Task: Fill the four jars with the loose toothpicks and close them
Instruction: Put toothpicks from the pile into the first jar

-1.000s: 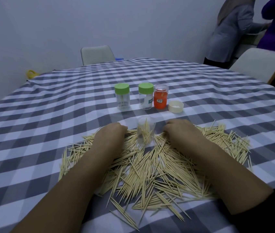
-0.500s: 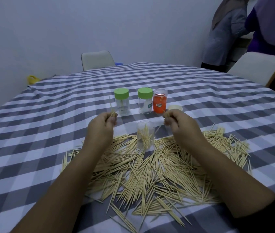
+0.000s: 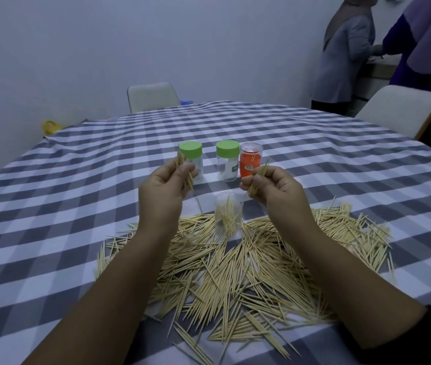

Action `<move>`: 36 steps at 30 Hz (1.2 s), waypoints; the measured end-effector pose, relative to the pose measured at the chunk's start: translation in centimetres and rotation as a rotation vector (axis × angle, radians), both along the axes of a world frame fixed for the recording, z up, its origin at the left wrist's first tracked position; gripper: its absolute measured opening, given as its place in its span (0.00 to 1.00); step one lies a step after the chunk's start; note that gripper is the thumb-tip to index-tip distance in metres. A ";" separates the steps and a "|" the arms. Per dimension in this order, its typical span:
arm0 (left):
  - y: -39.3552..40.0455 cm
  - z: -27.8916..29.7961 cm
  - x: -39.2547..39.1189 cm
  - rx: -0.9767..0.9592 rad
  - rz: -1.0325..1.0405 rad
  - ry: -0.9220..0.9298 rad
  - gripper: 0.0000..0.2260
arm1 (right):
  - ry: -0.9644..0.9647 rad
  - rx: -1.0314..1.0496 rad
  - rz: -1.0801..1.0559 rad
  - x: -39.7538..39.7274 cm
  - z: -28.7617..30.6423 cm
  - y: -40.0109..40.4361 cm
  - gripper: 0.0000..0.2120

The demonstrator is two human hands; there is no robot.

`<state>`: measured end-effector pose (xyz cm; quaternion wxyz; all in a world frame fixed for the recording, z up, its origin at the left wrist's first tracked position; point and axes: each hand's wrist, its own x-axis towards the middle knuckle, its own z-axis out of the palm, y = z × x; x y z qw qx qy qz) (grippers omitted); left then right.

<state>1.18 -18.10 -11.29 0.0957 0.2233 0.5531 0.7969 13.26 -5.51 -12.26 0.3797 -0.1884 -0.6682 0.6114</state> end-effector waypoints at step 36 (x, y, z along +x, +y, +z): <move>1.2 -1.6 3.7 -0.305 -0.233 -0.110 0.17 | -0.117 0.070 0.048 -1.0 -1.7 -2.0 0.15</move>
